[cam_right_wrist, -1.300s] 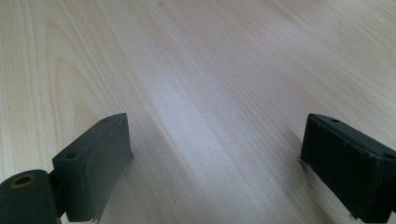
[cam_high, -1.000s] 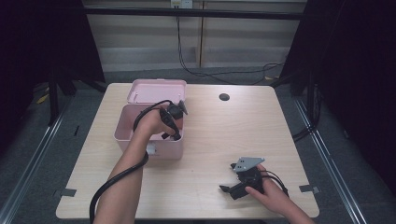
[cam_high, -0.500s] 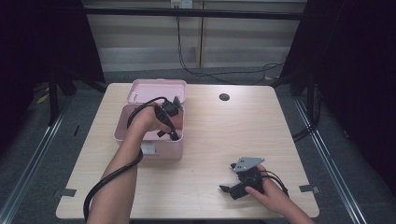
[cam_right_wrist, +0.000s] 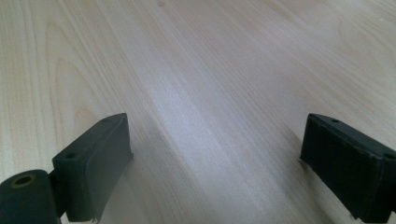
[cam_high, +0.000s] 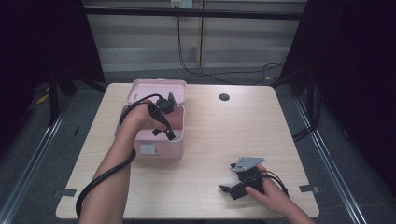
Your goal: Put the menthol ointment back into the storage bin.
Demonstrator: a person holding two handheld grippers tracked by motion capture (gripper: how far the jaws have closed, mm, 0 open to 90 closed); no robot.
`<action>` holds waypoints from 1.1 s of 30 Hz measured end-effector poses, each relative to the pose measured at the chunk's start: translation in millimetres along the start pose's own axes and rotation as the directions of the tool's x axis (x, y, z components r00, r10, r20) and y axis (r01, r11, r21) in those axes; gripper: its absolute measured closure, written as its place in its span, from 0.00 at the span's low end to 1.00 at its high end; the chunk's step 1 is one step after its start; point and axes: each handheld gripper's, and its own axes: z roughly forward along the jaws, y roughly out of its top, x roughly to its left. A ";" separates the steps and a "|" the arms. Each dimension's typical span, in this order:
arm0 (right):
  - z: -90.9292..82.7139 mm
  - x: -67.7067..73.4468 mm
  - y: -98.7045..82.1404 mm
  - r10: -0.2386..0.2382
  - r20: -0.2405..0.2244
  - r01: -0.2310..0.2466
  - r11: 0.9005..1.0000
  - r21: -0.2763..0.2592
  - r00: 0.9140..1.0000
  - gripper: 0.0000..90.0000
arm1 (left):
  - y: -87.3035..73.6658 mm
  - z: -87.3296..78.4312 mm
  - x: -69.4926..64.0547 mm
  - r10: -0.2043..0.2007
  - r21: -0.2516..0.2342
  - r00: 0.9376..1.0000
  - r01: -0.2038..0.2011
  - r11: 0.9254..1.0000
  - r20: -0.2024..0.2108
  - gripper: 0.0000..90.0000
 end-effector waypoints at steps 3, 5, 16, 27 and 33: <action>0.0 0.0 0.0 0.000 0.000 0.000 1.000 0.000 1.000 0.09 | -1.7 -2.5 0.1 -0.004 -0.001 1.000 0.004 1.000 -0.002 0.23; 0.0 0.0 0.0 0.000 -0.001 0.000 1.000 0.000 1.000 0.09 | -2.9 -4.6 0.2 -0.005 -0.001 1.000 0.005 1.000 -0.002 0.23; 0.1 0.1 -0.1 0.000 0.000 0.000 1.000 0.000 1.000 0.09 | -6.5 -22.6 -2.9 -0.006 -0.009 1.000 0.006 1.000 0.006 0.23; 0.0 0.1 0.0 0.001 0.002 -0.001 1.000 0.000 1.000 0.09 | -21.6 -42.0 -3.5 -0.016 -0.018 1.000 0.016 1.000 -0.004 0.23; 0.1 0.1 0.0 0.001 0.001 -0.001 1.000 0.000 1.000 0.09 | -32.4 -50.9 -1.4 -0.031 -0.020 0.999 0.031 0.999 -0.006 0.23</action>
